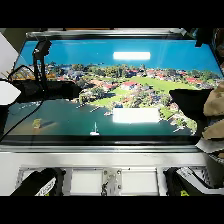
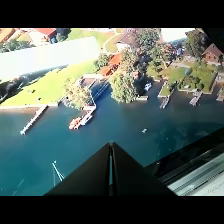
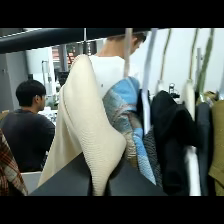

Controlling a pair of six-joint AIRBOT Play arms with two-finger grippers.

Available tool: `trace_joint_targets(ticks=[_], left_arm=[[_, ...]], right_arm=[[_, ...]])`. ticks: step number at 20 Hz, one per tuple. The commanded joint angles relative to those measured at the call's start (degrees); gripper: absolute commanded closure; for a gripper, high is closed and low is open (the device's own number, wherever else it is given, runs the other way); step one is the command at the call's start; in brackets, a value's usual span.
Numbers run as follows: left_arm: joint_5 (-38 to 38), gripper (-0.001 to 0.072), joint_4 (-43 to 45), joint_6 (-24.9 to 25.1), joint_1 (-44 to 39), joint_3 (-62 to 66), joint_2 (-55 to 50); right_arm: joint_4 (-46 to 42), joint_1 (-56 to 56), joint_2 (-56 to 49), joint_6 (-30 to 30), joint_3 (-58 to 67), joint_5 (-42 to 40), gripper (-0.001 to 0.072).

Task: Fold the clothes and pants, and hang the long-sleeved shirts on hangers.

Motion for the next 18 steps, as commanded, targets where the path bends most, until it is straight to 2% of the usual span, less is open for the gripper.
trace_joint_targets(ticks=[1,5,11,14,15,16,17,18], left_arm=[[0.0,0.0690,-0.1,0.0,0.0,0.0,0.0],[0.0,0.0690,-0.1,0.0,0.0,0.0,0.0],[0.0,0.0690,0.0,0.0,0.0,0.0,0.0],[0.0,0.0690,0.0,0.0,0.0,0.0,0.0],[0.0,0.0690,0.0,0.0,0.0,0.0,0.0],[0.0,0.0690,0.0,0.0,0.0,0.0,0.0],[0.0,0.0690,0.0,0.0,0.0,0.0,0.0],[0.0,0.0689,0.0,0.0,0.0,0.0,0.0]], right_arm=[[0.0,-2.4,-0.8,2.6,0.0,3.7,0.0699],[0.0,-2.6,-1.7,2.6,0.0,9.4,0.0698],[0.0,-2.6,-1.7,2.6,0.0,13.1,0.0695],[0.2,-2.6,-1.2,2.5,0.0,13.5,0.0658],[0.2,-2.6,-0.9,2.5,0.0,13.5,0.0499],[0.2,-2.6,-0.4,2.5,0.0,13.5,0.0301],[0.2,-2.6,0.1,2.5,0.0,13.5,0.0258],[0.2,-2.6,0.8,2.5,0.0,13.4,0.0258]])
